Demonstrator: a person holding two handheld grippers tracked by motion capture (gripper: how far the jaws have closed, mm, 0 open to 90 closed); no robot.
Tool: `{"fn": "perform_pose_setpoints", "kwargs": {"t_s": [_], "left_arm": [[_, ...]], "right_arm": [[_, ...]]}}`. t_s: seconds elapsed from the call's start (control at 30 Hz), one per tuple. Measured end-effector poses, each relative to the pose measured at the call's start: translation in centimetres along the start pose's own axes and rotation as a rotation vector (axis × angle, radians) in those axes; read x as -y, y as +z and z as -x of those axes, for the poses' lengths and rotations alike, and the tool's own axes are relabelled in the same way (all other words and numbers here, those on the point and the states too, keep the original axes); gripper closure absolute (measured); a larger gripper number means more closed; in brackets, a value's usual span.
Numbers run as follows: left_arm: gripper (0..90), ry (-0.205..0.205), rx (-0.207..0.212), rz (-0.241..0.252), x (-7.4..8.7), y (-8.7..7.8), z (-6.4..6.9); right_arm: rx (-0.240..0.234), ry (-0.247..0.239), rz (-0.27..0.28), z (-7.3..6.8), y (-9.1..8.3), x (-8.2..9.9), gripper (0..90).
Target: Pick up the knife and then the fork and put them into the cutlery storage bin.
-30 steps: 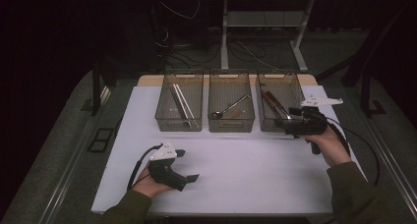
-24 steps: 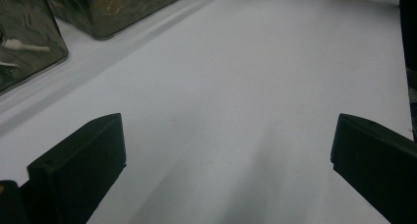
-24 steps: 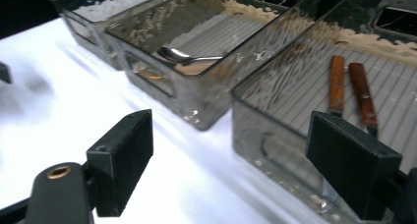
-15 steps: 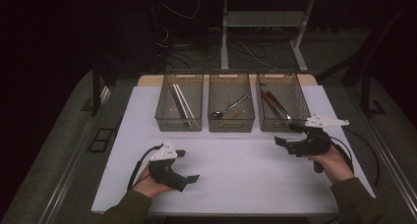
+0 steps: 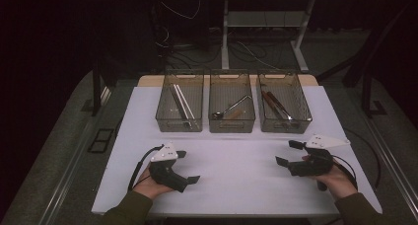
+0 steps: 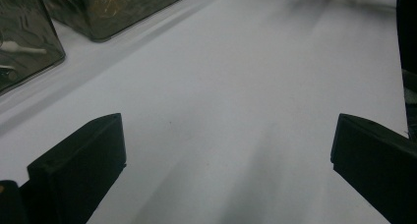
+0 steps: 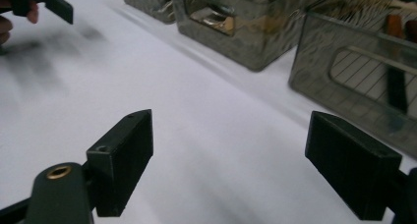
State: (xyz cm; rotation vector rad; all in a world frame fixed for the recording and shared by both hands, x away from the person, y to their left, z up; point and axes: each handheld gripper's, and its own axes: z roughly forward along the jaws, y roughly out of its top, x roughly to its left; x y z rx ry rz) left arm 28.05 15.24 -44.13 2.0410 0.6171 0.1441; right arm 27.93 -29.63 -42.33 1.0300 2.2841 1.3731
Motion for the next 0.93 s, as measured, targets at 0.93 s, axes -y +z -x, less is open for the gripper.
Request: {"fn": "perform_pose_setpoints", "kwargs": {"t_s": [0.93], "left_arm": [[0.0, -0.001, 0.001, 0.000, 0.0, 0.1, 0.1]], "right_arm": [[-0.042, -0.019, -0.057, -1.3, 0.6, 2.3, 18.3]]}}
